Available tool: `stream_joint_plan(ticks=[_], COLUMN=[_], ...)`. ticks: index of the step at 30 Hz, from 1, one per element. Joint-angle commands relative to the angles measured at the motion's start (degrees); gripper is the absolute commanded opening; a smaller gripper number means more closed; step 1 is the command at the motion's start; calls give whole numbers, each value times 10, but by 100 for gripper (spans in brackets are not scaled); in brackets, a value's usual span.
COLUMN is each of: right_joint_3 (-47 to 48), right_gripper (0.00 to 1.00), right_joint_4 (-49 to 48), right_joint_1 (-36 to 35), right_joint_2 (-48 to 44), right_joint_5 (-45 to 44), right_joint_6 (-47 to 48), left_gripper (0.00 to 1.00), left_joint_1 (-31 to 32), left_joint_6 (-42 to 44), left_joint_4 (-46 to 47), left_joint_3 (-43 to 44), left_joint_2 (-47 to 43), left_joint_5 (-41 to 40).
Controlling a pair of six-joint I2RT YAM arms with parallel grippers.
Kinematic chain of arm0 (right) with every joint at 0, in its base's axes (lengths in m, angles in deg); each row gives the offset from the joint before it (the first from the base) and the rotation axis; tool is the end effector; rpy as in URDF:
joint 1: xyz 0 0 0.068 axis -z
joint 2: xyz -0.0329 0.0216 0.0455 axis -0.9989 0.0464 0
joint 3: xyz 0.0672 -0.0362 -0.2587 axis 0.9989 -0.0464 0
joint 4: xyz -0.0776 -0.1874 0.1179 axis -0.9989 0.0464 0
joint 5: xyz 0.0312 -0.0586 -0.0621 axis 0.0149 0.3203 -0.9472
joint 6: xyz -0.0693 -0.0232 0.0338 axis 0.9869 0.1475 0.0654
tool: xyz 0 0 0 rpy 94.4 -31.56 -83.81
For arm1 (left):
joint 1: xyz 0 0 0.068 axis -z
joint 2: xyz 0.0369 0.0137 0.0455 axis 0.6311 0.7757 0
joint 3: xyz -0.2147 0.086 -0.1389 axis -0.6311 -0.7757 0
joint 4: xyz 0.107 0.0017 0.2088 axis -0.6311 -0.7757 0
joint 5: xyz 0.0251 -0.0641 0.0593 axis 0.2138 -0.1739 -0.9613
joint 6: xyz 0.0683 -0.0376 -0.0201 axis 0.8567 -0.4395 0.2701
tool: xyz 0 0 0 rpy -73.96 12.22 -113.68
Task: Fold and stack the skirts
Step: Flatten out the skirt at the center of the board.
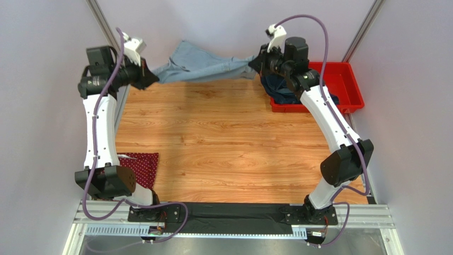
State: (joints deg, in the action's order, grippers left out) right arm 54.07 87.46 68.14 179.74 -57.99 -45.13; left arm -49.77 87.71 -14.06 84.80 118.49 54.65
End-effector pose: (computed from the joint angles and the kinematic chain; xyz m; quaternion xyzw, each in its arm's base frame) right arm 0.3640 0.1523 0.4239 -0.2024 0.7589 0.2628 0.5604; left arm 0.2970 0.0075 0.4365 0.2004 0.8074 -0.2185 0.5101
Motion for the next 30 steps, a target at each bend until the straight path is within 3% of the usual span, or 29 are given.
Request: stream_joint_plan(ticks=[1, 2, 3, 4, 5, 9, 11, 14, 15, 18, 21, 24, 28, 30], right_joint_3=[-99, -136, -217, -252, -281, -413, -435, -462, -465, -466, -464, -497, -586, -594], right_gripper=[0, 0, 2, 4, 6, 10, 14, 34, 41, 50, 51, 53, 57, 49], right_joint_4=[45, 40, 33, 29, 32, 70, 111, 169, 181, 208, 185, 78, -119, -117], right_joint_1=[-13, -18, -28, -34, -38, -77, -86, -95, -95, -95, -98, -111, -112, -113], right_joint_2=[-2, -13, -18, -23, -31, -70, -84, -114, -124, -182, -241, -307, -361, -330], right_joint_5=[18, 1, -6, -9, -7, -42, -69, -109, -121, -168, -189, -124, 18, 35], right_joint_6=[33, 28, 17, 12, 12, -12, -22, -33, -34, -34, 3, 114, 217, 252], left_gripper=[4, 8, 18, 24, 36, 55, 55, 57, 57, 56, 56, 57, 68, 71], left_joint_1=[-15, -15, -16, -16, -18, -21, -21, -17, -15, 13, 82, 162, 217, 232], left_joint_6=[74, 105, 124, 141, 177, 283, 332, 379, 376, 330, 310, 326, 405, 449], left_joint_4=[-17, -25, -45, -59, -73, -187, -260, -294, -285, -210, -136, -39, 60, 76], left_joint_3=[-169, -245, -281, -315, -373, -466, -472, -447, -440, -437, -454, -488, -561, -575], left_joint_2=[-32, -40, -49, -62, -67, -102, -131, -164, -170, -178, -175, -178, -186, -172], left_joint_5=[-46, -52, -57, -70, -75, -96, -76, -36, -33, -64, -113, -153, -154, -145])
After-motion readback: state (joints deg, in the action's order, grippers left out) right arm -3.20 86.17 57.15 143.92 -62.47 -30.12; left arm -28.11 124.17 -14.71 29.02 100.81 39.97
